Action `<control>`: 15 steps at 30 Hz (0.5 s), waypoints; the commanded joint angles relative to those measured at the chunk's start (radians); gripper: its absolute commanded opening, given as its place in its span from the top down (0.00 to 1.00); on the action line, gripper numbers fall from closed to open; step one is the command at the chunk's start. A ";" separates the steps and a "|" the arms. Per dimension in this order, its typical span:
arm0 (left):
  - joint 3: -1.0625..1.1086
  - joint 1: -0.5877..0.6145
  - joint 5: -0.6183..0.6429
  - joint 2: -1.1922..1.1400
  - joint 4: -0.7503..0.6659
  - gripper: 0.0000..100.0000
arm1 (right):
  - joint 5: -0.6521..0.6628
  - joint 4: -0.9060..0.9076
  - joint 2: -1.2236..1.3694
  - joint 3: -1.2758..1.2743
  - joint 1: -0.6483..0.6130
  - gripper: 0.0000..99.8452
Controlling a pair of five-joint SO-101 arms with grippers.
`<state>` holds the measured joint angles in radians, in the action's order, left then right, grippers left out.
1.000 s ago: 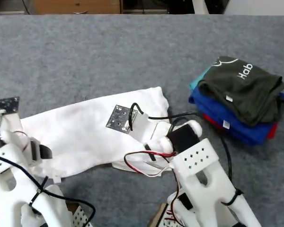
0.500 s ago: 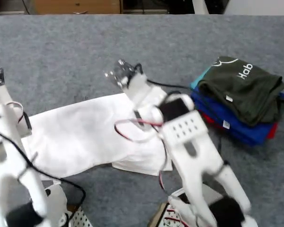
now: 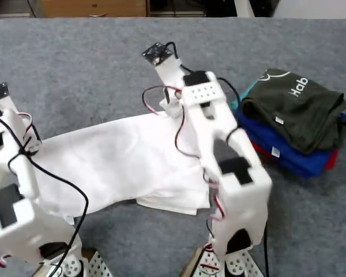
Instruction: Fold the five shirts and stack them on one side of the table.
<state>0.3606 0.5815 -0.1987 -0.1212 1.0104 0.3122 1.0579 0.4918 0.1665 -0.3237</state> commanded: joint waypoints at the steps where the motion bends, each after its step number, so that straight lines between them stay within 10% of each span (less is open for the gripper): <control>1: -0.110 -0.005 0.028 -0.071 -0.034 0.98 | -0.006 0.064 0.154 0.236 0.038 1.00; 15: -0.539 -0.017 0.046 -0.328 0.120 0.98 | -0.002 0.465 0.550 1.152 0.039 1.00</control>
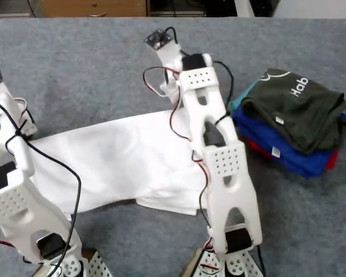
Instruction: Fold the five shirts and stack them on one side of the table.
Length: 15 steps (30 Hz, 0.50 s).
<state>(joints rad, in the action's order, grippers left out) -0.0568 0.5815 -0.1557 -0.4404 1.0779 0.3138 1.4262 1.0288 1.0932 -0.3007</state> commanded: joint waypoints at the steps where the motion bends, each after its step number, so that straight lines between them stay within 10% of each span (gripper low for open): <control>1: -0.155 -0.018 0.003 -0.018 0.077 0.98 | -0.002 0.147 0.021 0.286 0.016 1.00; 15: -0.229 -0.017 -0.124 0.059 0.365 0.98 | 0.055 0.364 -0.183 0.217 0.016 1.00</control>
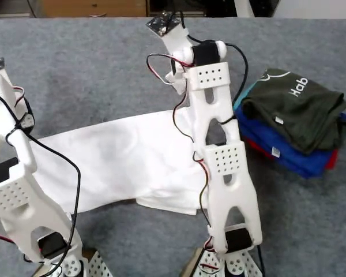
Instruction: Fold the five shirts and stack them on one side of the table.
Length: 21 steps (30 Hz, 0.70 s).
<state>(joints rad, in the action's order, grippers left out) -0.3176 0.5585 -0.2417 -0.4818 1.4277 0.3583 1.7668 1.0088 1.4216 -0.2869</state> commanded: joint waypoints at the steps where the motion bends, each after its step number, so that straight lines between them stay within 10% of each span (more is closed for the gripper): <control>1: 0.075 0.008 -0.060 0.136 0.008 0.98 | 0.011 0.021 -0.213 -0.182 -0.007 1.00; 12: 0.812 0.023 -0.178 0.651 -0.350 0.98 | 0.104 0.011 -0.642 -0.868 -0.090 1.00; 21: 0.924 0.020 -0.173 0.593 -0.396 0.98 | 0.066 -0.230 -0.800 -1.411 -0.272 1.00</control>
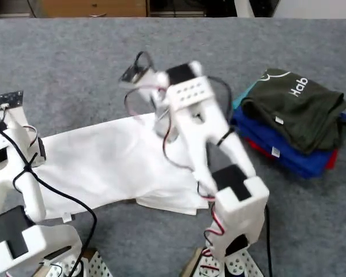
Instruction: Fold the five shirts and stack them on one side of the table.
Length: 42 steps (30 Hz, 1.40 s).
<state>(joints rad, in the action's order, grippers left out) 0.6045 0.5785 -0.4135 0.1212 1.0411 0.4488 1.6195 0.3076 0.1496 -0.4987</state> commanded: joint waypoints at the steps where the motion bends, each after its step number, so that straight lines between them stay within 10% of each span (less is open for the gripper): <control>1: 0.003 0.002 -0.002 -0.021 -0.009 0.98 | -0.034 -0.109 -0.113 -0.189 -0.076 1.00; 42: 0.052 0.089 -0.058 -0.031 -0.006 0.98 | -0.083 -0.328 -0.464 -0.881 -0.332 1.00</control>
<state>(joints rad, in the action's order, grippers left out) 0.6598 0.6536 -0.4611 0.0798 1.0395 0.3644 1.2973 -0.1112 -0.7281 -0.8178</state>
